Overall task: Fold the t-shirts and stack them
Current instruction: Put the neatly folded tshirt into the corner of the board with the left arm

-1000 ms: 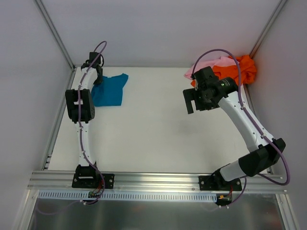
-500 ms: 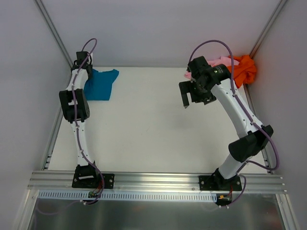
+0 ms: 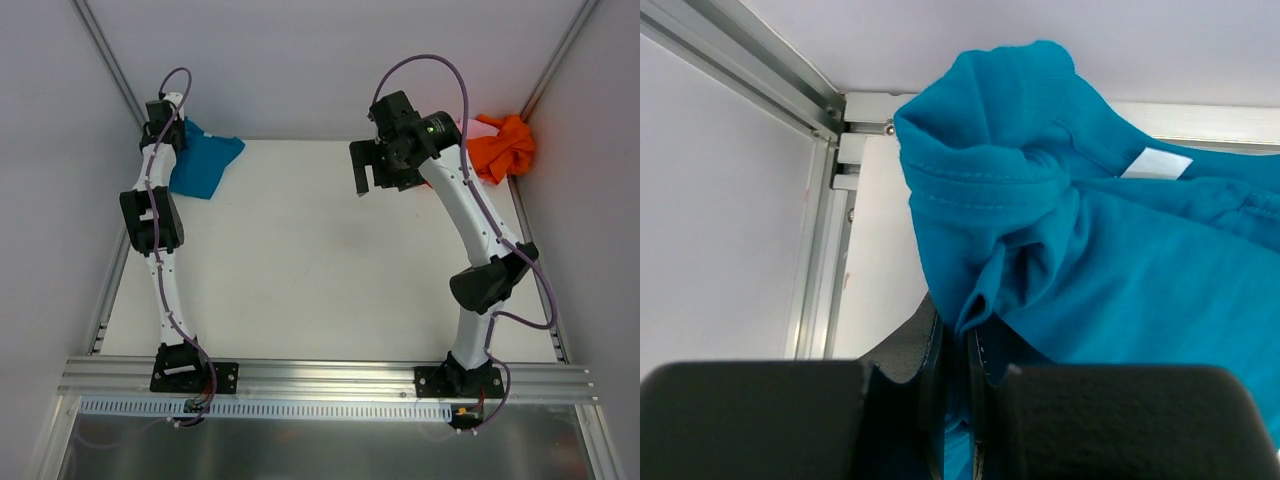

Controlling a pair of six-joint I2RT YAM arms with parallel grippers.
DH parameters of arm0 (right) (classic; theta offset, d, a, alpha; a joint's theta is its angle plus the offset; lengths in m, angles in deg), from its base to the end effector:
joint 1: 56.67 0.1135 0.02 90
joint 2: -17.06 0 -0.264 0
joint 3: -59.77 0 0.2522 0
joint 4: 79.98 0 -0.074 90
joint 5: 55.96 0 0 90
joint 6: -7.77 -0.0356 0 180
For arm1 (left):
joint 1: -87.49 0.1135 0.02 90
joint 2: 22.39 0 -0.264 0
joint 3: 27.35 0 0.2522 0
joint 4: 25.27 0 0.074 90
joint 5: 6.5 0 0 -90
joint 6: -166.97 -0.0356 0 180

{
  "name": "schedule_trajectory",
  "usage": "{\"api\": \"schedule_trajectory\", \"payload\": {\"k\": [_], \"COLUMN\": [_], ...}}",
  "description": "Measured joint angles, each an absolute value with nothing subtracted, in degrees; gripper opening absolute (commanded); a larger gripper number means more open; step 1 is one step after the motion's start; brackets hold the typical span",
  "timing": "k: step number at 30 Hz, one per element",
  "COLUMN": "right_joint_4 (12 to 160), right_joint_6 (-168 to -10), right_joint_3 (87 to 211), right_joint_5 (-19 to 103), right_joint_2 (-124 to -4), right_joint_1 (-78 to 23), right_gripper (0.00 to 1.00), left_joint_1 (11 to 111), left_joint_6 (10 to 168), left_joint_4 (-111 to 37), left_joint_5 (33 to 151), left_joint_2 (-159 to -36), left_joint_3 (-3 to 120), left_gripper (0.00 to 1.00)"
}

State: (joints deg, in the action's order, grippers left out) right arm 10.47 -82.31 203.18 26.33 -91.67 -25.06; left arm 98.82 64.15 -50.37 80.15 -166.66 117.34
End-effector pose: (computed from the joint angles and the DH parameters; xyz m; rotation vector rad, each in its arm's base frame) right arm 0.3219 0.1925 0.4176 -0.6319 2.4359 0.0544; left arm 0.5742 0.1172 0.2238 -0.0116 2.0159 0.3279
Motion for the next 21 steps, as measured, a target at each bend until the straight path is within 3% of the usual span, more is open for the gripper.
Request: {"api": "schedule_trajectory", "payload": {"k": [17, 18, 19, 20, 21], "right_joint_4": [10.21, 10.21, 10.21, 10.21, 10.21], "right_joint_6": [-86.68, -86.74, -86.81, -86.9, -86.98], "right_joint_3": [199.83, 199.83, 199.83, 199.83, 199.83], "right_joint_5": [28.93, 28.95, 29.0, 29.06, 29.2], "right_joint_2": [-91.1, -91.1, -91.1, -91.1, -91.1], "right_joint_1": [-24.51, -24.49, -24.49, -24.49, -24.49], "right_gripper": [0.99, 0.99, 0.99, 0.99, 0.99], "left_joint_1": [102.25, 102.23, 102.25, 102.36, 102.58], "left_joint_6": [67.15, 67.24, 67.3, 67.13, 67.5], "left_joint_4": [-45.21, -45.23, -45.27, -45.25, -45.23], "left_joint_5": [81.39, 81.48, 81.52, 81.55, 81.55], "left_joint_2": [-169.5, -169.5, -169.5, -169.5, -169.5], "left_joint_3": [117.69, 117.73, 117.73, 117.73, 117.73], "left_gripper": [0.0, 0.14, 0.46, 0.98, 0.99]}}
